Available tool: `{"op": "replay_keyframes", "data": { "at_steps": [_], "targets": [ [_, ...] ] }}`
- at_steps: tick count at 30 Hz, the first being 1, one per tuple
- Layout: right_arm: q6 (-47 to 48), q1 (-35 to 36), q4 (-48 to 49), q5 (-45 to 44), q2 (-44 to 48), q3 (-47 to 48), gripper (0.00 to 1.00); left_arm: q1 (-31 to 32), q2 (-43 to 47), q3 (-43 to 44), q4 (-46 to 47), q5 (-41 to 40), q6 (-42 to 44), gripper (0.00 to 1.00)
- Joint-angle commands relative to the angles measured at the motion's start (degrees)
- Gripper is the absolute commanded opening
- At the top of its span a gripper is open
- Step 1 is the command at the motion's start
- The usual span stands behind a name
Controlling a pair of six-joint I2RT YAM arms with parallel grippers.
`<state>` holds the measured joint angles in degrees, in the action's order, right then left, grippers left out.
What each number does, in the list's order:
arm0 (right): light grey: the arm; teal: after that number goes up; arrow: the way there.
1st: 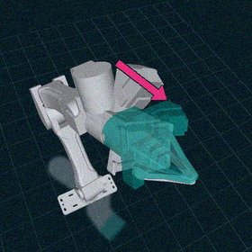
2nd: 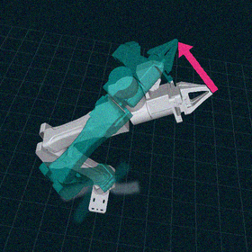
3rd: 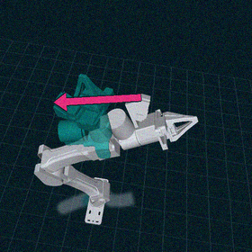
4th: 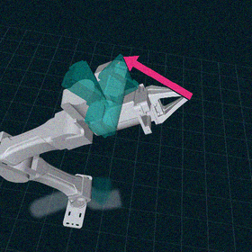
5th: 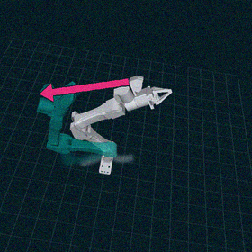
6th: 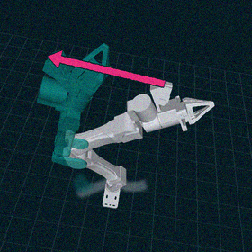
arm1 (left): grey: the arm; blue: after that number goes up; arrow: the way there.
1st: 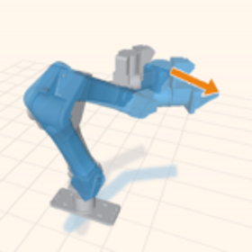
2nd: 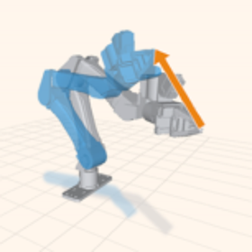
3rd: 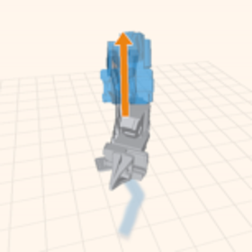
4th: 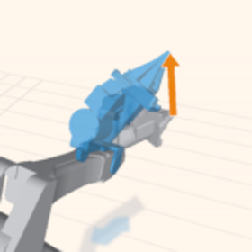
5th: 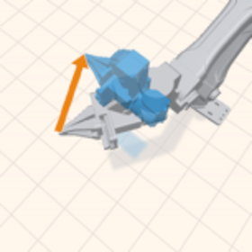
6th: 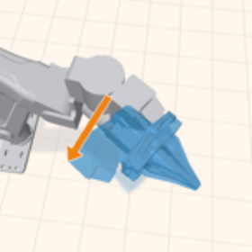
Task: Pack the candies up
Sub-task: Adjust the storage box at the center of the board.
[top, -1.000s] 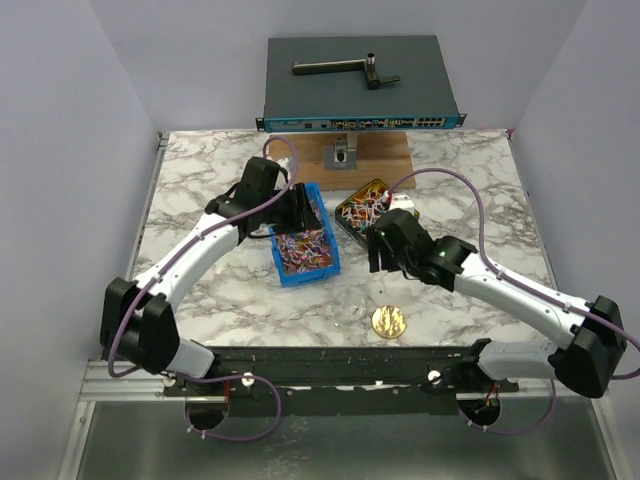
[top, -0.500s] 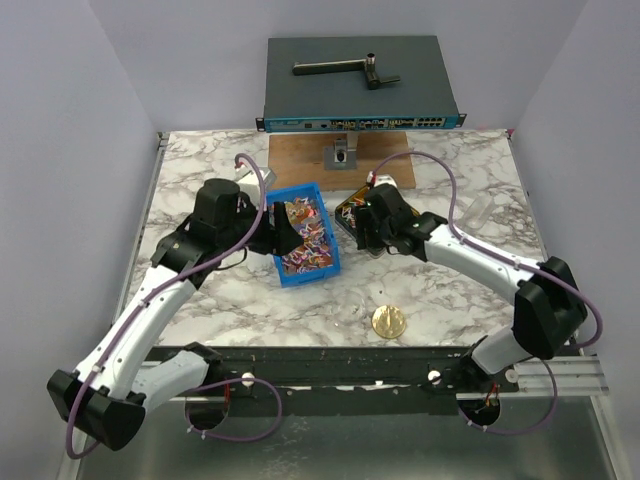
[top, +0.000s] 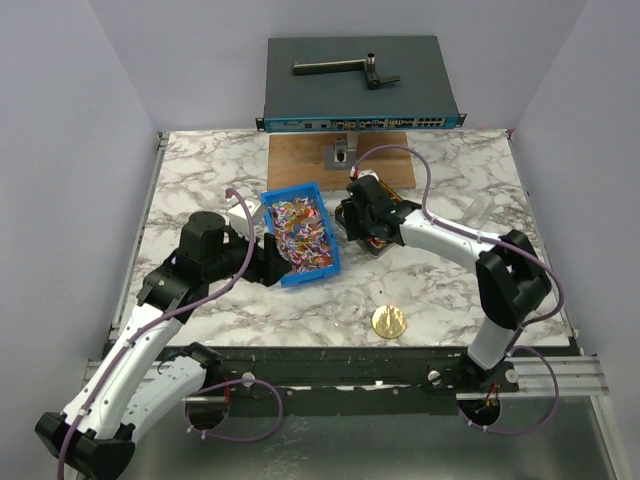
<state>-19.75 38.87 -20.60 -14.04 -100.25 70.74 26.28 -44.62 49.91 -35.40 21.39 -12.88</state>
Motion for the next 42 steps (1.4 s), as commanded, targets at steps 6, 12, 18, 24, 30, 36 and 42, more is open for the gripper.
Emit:
{"op": "replay_keyframes", "data": {
  "at_steps": [6, 12, 18, 24, 30, 36, 42],
  "targets": [
    [1.4, -0.6, -0.1, -0.2, -5.7, 3.0, 0.5, 0.3, 2.1, -2.7, 2.8, -2.0, 0.5, 0.71],
    [0.9, -0.6, -0.2, -0.9, -7.1, 3.1, 0.35, 0.2, 2.7, -2.7, 2.8, -2.4, 0.6, 0.71],
    [-0.5, -0.6, 0.2, 0.0, -8.3, 3.1, 0.22, 0.3, 2.5, -2.9, 2.8, -2.0, 0.1, 0.71],
    [-2.4, -0.6, 0.9, 2.6, -10.0, 3.7, 0.09, 0.3, 2.5, -2.8, 2.7, -2.0, 0.0, 0.71],
    [-3.8, -0.6, 1.8, 6.1, -11.6, 5.4, 0.05, 0.2, 3.0, -3.0, 2.7, -2.4, 0.1, 0.71],
    [-5.6, -0.4, 2.8, 7.9, -10.5, 4.6, 0.06, 0.3, 3.7, -3.1, 2.6, -2.5, 0.1, 0.71],
    [-8.3, -0.5, 1.2, 5.0, -5.5, 3.5, 0.36, 0.3, 4.6, -3.2, 2.4, -3.3, 0.0, 0.72]
  ]
}}
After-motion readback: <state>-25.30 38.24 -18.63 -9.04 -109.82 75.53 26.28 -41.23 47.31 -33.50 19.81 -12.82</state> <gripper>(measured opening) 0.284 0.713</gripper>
